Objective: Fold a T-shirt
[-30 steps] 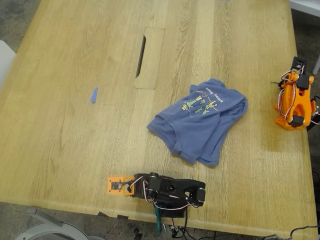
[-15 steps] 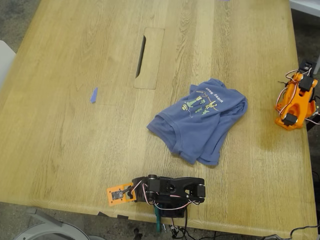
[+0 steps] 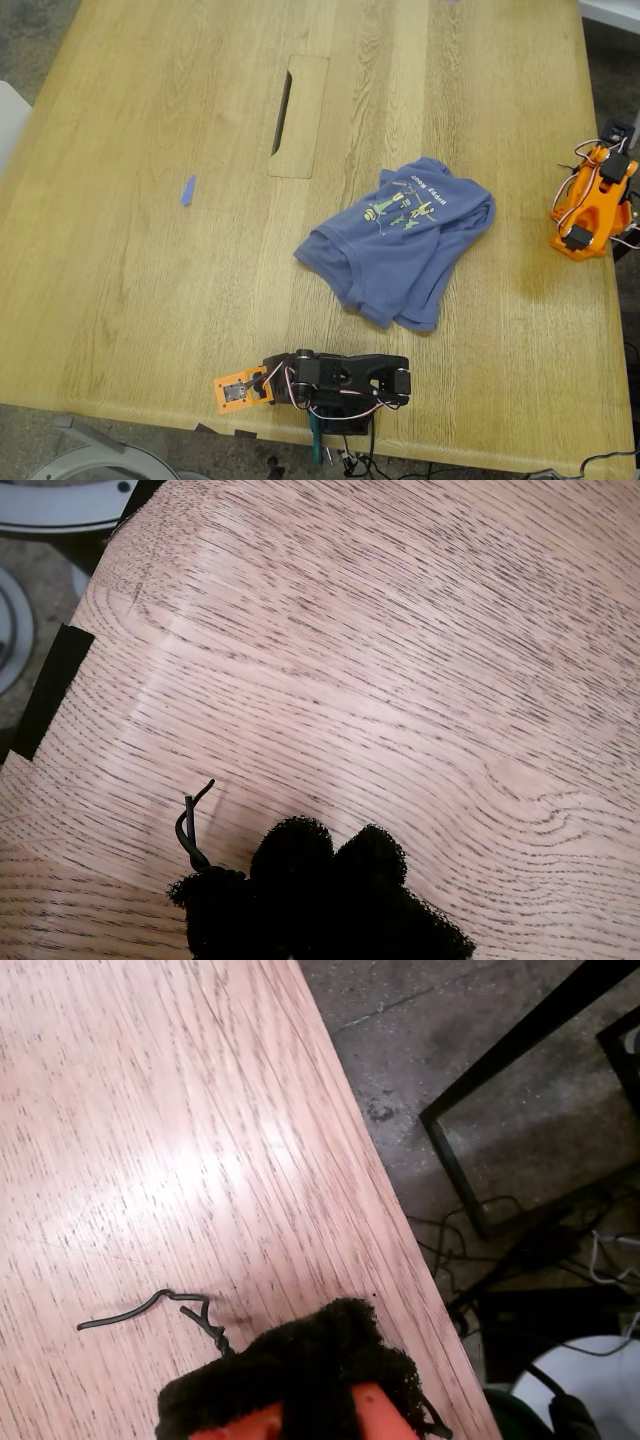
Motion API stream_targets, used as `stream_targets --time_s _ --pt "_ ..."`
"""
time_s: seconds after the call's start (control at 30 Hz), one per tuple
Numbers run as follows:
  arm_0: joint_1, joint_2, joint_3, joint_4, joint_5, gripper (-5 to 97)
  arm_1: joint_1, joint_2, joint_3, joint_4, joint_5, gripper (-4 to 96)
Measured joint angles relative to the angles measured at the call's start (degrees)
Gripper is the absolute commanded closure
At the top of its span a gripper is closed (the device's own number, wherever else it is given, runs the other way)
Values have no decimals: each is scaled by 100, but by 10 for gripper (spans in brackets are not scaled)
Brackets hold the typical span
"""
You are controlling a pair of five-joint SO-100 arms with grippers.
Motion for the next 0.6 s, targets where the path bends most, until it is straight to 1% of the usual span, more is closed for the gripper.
stream_targets --time_s 0.07,0.1,0.17,0.27,0.6 --pt "0 0 0 9 0 916 18 0 0 0 193 911" --pt "0 0 0 9 0 916 18 0 0 0 176 911" --pt "0 0 0 9 0 916 18 0 0 0 -70 911" --pt "0 0 0 9 0 916 18 0 0 0 -141 911" --pt "0 0 0 9 0 916 18 0 0 0 -149 911"
